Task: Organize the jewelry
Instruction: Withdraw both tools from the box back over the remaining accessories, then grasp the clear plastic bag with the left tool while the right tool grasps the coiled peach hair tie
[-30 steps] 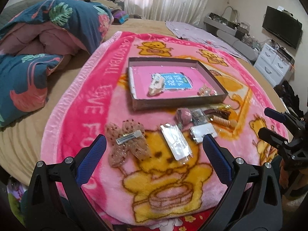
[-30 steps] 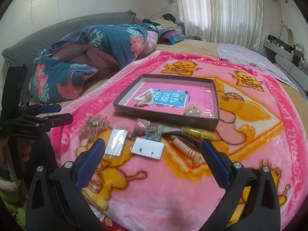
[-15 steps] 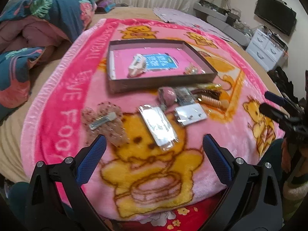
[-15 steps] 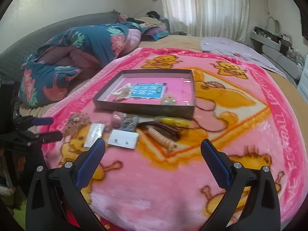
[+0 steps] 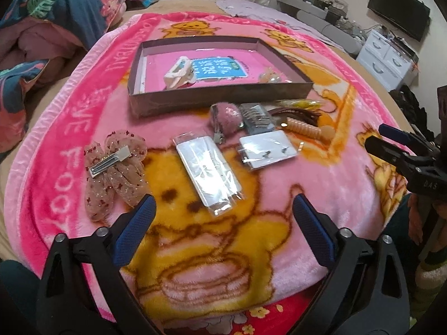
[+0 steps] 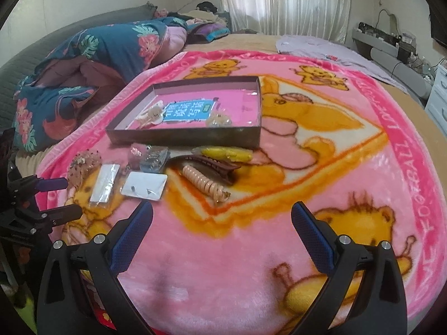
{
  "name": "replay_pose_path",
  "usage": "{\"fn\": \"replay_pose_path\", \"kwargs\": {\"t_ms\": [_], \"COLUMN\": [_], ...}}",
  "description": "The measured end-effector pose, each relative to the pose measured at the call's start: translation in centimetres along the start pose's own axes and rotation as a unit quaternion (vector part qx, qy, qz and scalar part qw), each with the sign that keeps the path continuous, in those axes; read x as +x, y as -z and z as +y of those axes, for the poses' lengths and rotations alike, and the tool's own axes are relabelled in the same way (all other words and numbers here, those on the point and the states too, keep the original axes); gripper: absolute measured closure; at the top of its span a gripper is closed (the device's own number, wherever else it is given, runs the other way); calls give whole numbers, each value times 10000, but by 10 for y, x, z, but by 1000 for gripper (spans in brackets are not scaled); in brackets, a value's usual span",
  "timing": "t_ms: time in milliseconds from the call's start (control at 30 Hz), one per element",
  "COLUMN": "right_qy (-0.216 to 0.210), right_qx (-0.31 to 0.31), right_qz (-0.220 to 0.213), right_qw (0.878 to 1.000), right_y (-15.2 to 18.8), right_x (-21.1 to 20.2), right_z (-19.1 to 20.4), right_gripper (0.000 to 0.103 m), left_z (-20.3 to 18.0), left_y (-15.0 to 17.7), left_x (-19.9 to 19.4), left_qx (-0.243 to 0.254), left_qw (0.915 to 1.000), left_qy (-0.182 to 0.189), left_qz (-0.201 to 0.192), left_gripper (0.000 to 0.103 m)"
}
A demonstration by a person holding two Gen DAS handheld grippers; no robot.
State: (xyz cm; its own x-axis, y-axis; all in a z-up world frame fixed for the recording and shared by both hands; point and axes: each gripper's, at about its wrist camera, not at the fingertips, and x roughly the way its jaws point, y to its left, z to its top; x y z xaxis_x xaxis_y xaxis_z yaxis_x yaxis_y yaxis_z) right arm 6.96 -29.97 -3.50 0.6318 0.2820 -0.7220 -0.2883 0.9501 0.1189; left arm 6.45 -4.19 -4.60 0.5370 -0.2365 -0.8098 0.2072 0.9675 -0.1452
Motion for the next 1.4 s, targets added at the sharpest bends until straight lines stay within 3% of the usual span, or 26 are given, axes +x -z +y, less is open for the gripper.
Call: {"fn": "replay_pose_path", "kwargs": {"t_ms": [100, 433, 733, 833, 900, 967, 1067, 1400], "right_qy": [-7, -136, -329, -410, -372, -487, -638, -873], "right_qx": [7, 40, 78, -40, -75, -58, 8, -30], "right_qz": [109, 328, 783, 848, 809, 773, 713, 366], "right_qw": [9999, 9994, 9964, 9955, 9960, 9958, 9954, 9955], "right_y": [1, -10, -19, -18, -17, -15, -12, -5], "right_x": [11, 47, 85, 92, 92, 90, 86, 59], "right_z": [-2, -2, 2, 10, 14, 16, 18, 24], "right_gripper": [5, 5, 30, 48, 51, 69, 77, 79], "left_z": [1, -1, -2, 0, 3, 4, 4, 17], "left_y": [-1, -5, -13, -14, -14, -13, -12, -10], "left_x": [11, 35, 51, 49, 47, 46, 43, 28], "left_qx": [-17, 85, 221, 193, 149, 148, 164, -17], "left_qw": [10000, 9996, 9984, 9986, 9991, 9992, 9991, 9995], "left_qy": [3, -236, -502, -480, -401, -383, -389, -293], "left_qz": [71, 130, 114, 70, 46, 32, 9, -133], "left_gripper": [26, 31, 47, 55, 57, 59, 64, 71]}}
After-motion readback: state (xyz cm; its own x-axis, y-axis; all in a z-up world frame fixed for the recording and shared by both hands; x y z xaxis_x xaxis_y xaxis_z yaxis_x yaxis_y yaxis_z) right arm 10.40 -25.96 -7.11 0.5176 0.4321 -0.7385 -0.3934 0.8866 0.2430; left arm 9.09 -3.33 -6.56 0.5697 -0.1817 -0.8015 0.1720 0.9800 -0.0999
